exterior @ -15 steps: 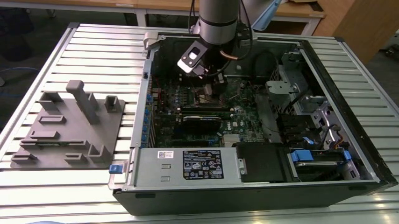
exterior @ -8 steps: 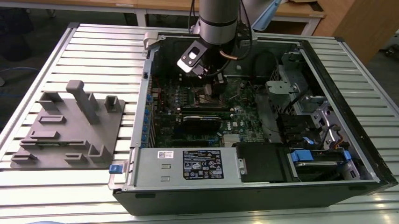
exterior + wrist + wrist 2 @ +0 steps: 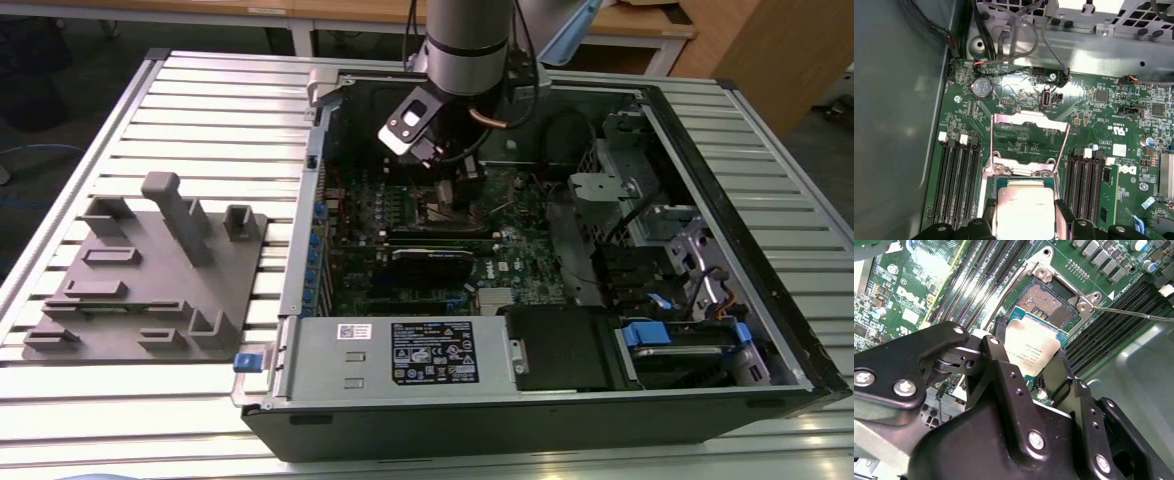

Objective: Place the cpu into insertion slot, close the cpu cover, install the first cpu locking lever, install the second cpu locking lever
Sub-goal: 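Place the cpu into insertion slot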

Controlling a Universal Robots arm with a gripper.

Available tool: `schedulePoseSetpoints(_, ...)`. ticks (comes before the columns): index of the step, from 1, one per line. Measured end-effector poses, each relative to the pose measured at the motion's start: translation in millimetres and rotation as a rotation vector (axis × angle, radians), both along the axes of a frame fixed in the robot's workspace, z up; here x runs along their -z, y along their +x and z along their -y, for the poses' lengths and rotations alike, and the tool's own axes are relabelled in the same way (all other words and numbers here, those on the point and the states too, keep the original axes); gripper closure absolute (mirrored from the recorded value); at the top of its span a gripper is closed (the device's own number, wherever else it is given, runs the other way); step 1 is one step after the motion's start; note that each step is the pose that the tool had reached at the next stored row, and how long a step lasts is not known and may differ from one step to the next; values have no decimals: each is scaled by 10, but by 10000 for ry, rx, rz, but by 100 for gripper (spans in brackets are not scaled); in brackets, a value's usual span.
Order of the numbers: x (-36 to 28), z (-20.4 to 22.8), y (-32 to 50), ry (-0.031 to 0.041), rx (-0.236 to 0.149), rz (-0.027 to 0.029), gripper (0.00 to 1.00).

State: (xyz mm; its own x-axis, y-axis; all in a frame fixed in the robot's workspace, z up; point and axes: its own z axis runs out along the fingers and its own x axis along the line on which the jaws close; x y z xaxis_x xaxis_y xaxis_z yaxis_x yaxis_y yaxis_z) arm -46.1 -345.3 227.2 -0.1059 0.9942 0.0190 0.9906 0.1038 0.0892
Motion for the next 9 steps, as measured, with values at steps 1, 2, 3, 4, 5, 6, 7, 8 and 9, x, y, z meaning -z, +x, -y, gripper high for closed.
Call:
schedulePoseSetpoints(1,4,-1,-1,5,52,1,46)
schedulePoseSetpoints(2,6,0,-1,14,157,2,46)
schedulePoseSetpoints(3,10,0,0,22,284,2,46)
schedulePoseSetpoints(4,13,0,-1,31,413,1,46)
schedulePoseSetpoints(5,15,0,-1,36,534,1,46)
schedulePoseSetpoints(6,15,0,-1,37,603,0,46)
schedulePoseSetpoints(7,15,0,-1,37,604,0,46)
schedulePoseSetpoints(8,16,0,-1,38,605,1,46)
schedulePoseSetpoints(9,16,0,-1,39,606,1,46)
